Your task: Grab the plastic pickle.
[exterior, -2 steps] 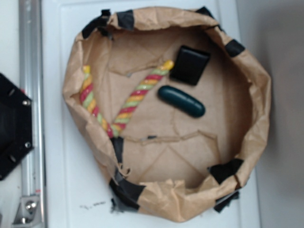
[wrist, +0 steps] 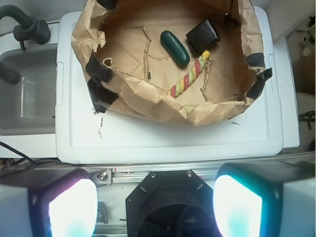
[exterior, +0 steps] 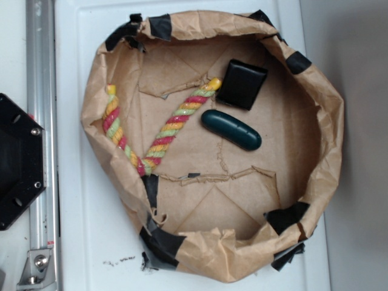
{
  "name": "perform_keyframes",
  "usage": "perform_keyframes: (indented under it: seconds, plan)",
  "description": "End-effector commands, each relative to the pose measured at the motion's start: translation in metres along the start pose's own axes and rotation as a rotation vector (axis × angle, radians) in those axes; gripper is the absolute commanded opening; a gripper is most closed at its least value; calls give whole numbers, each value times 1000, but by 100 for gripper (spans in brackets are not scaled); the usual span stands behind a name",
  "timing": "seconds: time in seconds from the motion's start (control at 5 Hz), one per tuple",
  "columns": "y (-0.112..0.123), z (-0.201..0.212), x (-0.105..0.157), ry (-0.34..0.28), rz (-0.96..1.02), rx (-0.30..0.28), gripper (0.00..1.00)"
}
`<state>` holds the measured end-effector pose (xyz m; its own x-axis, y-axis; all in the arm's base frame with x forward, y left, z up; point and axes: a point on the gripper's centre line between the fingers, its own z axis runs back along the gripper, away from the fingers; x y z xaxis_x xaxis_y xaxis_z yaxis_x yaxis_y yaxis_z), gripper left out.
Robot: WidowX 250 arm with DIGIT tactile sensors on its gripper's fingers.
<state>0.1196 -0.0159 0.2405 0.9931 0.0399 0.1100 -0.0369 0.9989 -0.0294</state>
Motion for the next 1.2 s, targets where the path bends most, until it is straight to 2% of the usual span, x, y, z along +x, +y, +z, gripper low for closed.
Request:
perform_keyframes:
  seconds: [0.0,0.2,0.4,0.6,0.8,1.0]
  plan:
    - [0,-61,92,13,-195,200,100]
    - [4,-119,111,107,-295,190,100]
    - [23,-157,122,154,-359,138,100]
    - [33,-167,129,88,-462,8,100]
    - [29,-191,135,82,-549,-81,100]
    - [7,-220,146,135,-650,-88,100]
